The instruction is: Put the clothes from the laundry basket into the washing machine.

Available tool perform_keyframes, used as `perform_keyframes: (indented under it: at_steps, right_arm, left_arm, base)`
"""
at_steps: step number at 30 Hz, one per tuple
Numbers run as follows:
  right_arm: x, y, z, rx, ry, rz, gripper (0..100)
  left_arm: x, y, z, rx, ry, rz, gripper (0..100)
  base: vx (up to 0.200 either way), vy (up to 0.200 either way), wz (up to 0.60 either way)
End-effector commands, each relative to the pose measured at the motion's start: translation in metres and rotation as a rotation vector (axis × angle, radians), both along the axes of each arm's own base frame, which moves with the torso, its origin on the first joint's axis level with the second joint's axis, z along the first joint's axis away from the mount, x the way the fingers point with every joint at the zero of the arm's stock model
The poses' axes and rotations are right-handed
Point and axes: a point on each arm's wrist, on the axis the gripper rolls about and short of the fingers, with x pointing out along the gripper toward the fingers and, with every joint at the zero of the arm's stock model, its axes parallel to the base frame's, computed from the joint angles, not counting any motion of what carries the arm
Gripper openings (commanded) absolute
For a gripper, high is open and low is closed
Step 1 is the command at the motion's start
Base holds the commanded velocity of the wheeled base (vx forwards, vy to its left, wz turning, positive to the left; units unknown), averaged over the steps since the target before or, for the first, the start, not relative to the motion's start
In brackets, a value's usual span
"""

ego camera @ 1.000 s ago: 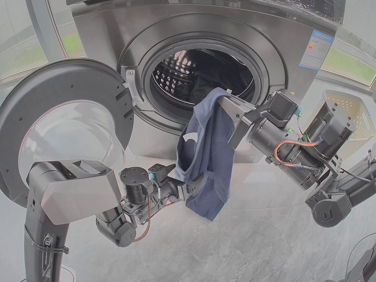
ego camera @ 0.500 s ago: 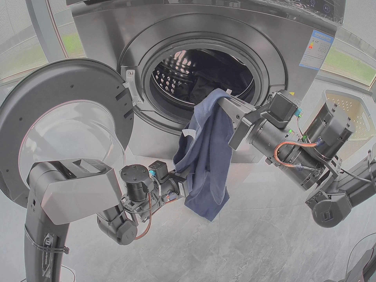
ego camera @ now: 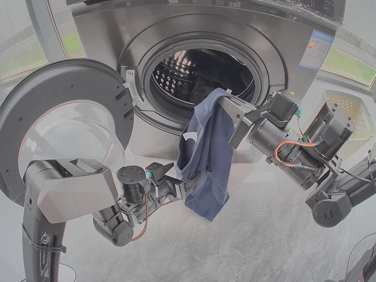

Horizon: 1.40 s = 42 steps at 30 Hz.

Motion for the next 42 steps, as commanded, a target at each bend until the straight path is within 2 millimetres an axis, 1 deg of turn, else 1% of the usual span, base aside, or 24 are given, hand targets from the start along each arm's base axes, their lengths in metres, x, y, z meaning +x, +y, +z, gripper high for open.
perform_keyframes:
  at_steps: [1, 8, 9, 21, 25, 28, 29, 31, 35, 36, 37, 38, 42]
  right_arm:
    - [0.0, 0.0, -0.001, -0.001, 0.001, 0.0, 0]
    - [-0.001, 0.0, -0.001, -0.002, 0.002, 0.002, 0]
    - [-0.001, 0.0, -0.001, -0.002, 0.002, 0.002, 0]
    - [-0.001, 0.001, -0.001, -0.003, 0.003, 0.004, 0]
    - [0.001, -0.002, -0.002, -0.003, 0.003, -0.007, 0]
    - [0.005, -0.007, -0.001, -0.001, 0.008, -0.027, 0]
    - [0.005, -0.007, -0.001, -0.001, 0.008, -0.027, 0]
    - [0.011, -0.015, -0.002, 0.01, 0.02, -0.066, 0]
    - [0.017, -0.03, -0.002, 0.012, 0.021, -0.115, 0]
    - [0.017, -0.031, -0.002, 0.012, 0.021, -0.116, 0]
    - [0.016, -0.036, -0.001, 0.023, 0.024, -0.127, 0]
    - [0.014, -0.038, -0.002, 0.028, 0.034, -0.125, 0]
    - [0.005, -0.042, -0.006, 0.032, 0.056, -0.113, 0]
  left_arm:
    - [0.0, 0.004, 0.006, -0.007, -0.011, 0.009, 100]
    - [0.0, 0.009, 0.003, 0.004, 0.002, 0.021, 100]
    - [0.0, 0.009, 0.002, 0.006, 0.005, 0.02, 0]
    - [0.004, 0.003, 0.004, -0.01, -0.014, 0.011, 0]
    - [0.001, 0.005, 0.01, -0.015, -0.021, 0.011, 0]
    - [-0.004, 0.009, 0.025, -0.027, -0.041, 0.012, 0]
    - [-0.004, 0.009, 0.025, -0.027, -0.041, 0.012, 0]
    - [-0.014, 0.016, 0.042, -0.035, -0.062, 0.017, 0]
    - [-0.033, 0.028, 0.059, -0.034, -0.068, 0.021, 0]
    - [-0.034, 0.028, 0.06, -0.032, -0.068, 0.018, 0]
    - [-0.044, 0.034, 0.068, -0.03, -0.077, 0.019, 0]
    - [-0.05, 0.036, 0.072, -0.027, -0.083, 0.016, 0]
    - [-0.07, 0.043, 0.083, -0.01, -0.099, 0.001, 0]
  base:
    - [0.0, 0.0, 0.0]
    - [0.0, 0.0, 0.0]
    - [0.0, 0.0, 0.0]
    - [0.0, 0.0, 0.0]
    - [0.0, 0.0, 0.0]
    - [0.0, 0.0, 0.0]
    - [0.0, 0.0, 0.0]
    - [0.0, 0.0, 0.0]
    - [0.0, 0.0, 0.0]
    - [0.0, 0.0, 0.0]
    - [0.0, 0.0, 0.0]
    - [0.0, 0.0, 0.0]
    - [0.0, 0.0, 0.0]
